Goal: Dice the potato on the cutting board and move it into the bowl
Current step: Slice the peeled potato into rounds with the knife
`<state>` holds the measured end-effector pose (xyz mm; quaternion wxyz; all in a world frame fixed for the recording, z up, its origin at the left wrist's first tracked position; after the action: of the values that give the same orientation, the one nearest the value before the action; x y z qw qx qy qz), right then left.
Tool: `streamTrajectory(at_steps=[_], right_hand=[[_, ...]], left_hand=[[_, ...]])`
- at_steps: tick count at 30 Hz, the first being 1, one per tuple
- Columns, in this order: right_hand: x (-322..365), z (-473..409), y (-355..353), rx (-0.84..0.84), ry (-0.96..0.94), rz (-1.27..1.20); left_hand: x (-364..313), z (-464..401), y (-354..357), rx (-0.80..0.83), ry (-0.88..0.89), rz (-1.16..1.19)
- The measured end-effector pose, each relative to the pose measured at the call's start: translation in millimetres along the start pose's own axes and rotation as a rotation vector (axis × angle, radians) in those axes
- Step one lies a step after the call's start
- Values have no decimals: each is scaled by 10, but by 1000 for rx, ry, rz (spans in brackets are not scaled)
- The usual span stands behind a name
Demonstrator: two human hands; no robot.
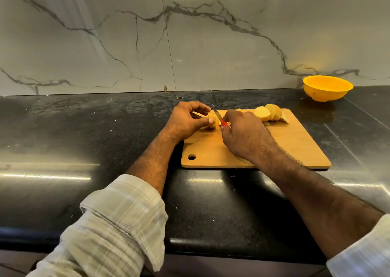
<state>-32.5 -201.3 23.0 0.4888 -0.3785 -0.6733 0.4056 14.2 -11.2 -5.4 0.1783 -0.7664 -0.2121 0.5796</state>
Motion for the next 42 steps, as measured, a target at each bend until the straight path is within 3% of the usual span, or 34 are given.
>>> streamTrajectory(at_steps=[17,30,42], right_hand=[[98,-12,8,-8,-11,-24],[66,-126,59,-39,-9,-59],[124,-169,-67,46,25,-91]], left_hand=[[33,-43,77,-105,-20,-19],[58,-58,77,-95,-20,17],[25,-43,106,-108,-5,-7]])
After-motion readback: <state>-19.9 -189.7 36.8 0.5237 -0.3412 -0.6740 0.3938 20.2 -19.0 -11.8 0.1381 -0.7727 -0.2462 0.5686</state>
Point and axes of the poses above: each hand's wrist, its own z-axis away from the middle knuckle, its own y-axis out of the palm, x = y × z, the point moved 2 cm from there along -z, towards the middle knuckle, and after that the axes turned 2 degrees about y, right-handed, at the moved point
